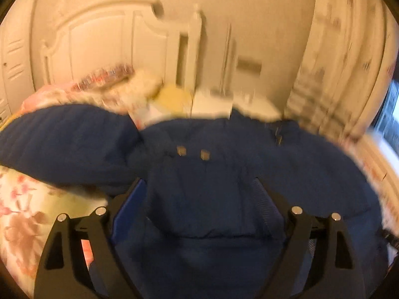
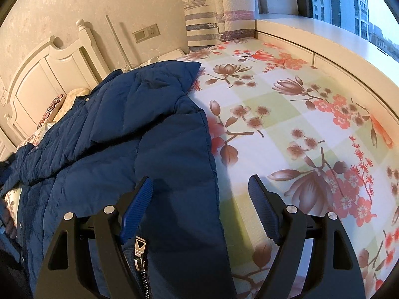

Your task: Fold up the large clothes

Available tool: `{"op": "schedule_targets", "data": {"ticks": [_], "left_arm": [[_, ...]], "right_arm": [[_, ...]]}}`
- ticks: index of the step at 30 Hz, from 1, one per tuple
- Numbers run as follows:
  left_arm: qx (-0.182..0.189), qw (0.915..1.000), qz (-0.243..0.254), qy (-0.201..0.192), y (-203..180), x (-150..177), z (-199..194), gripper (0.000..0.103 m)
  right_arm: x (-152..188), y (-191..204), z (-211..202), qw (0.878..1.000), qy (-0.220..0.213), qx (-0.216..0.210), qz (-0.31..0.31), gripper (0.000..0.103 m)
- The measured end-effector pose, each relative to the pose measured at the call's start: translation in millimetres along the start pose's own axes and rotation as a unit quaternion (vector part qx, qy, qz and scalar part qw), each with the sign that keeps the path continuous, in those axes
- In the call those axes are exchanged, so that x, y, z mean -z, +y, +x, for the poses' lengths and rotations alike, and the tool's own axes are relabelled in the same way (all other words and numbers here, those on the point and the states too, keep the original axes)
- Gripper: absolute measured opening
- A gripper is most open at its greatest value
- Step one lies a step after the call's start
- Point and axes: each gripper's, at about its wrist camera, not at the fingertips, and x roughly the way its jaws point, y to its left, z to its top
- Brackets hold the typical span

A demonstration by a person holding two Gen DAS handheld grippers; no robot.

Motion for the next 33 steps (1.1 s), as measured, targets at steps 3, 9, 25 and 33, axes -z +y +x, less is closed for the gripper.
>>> {"op": "schedule_targets", "data": {"ticks": [3,9,25,33], "left_arm": [[-0.004,0.9959,-0.028,0.085,13.9,11.8,41.1,0.091],[0.022,0.9958,-0.055,0.07,24.2,14.3,38.2,0.094],[0.049,0.9948,-0.082,0.038,30.9,16.3,20.8,0.099],[0.051,0.9956,-0.066,0.043,24.3,15.5,23.9,0.1]], "right_arm": [[0.0,-1.2,-0.3,1.0,-0.001,-0.005,0.002,0.077],[-9.4,11.9,-20.3,0.999,-0.041,-0.004,-0.025,0.077],[-68.7,95.3,76.0,0.982,0.046,-0.04,-0.18,0.055],[-109.1,107.7,64.6,0.982,0.017,-0.059,-0.176,0.054]]}}
